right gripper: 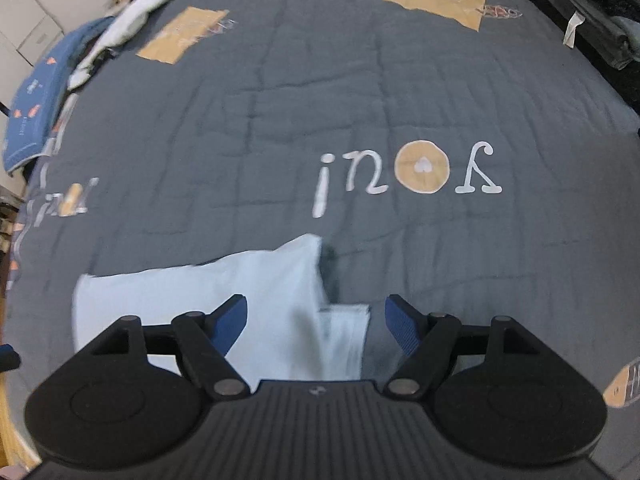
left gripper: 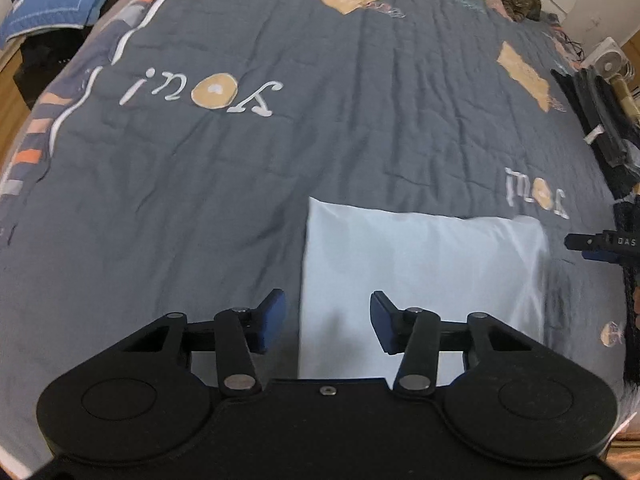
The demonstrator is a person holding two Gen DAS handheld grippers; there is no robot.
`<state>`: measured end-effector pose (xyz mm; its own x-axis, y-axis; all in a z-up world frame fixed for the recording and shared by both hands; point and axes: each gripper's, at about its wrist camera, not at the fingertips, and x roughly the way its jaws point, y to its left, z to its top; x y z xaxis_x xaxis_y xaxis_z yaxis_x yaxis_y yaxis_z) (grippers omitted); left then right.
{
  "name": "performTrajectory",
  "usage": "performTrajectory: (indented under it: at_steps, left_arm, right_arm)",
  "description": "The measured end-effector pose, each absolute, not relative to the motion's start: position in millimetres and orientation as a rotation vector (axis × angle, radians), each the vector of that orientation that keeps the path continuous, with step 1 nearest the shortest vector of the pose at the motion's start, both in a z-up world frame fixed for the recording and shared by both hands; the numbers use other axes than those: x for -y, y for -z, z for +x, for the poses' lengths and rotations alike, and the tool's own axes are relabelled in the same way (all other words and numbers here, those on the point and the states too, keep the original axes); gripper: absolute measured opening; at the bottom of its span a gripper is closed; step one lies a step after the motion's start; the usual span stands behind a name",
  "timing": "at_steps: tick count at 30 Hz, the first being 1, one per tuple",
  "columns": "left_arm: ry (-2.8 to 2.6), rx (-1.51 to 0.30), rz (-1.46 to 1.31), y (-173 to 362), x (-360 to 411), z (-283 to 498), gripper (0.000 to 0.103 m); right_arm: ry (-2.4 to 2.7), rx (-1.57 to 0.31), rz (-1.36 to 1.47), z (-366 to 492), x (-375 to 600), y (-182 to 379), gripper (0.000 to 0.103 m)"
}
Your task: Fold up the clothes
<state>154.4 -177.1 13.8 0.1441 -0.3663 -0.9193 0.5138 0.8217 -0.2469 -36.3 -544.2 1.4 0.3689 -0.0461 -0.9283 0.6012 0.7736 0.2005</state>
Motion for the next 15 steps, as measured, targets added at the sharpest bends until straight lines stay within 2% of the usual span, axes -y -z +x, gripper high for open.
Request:
performTrajectory:
  at_steps: [7,15]
  left_arm:
    - [0.638,-1.277,0.094,24,189,189,0.045]
    - [0.652,-1.312,0.023,46,208,207,0.045]
  right_arm:
    - [0.441,-1.1,0.675,-22,562,46,0.075]
    - [0.445,-1.078,0.824,-9,570,65,0.075]
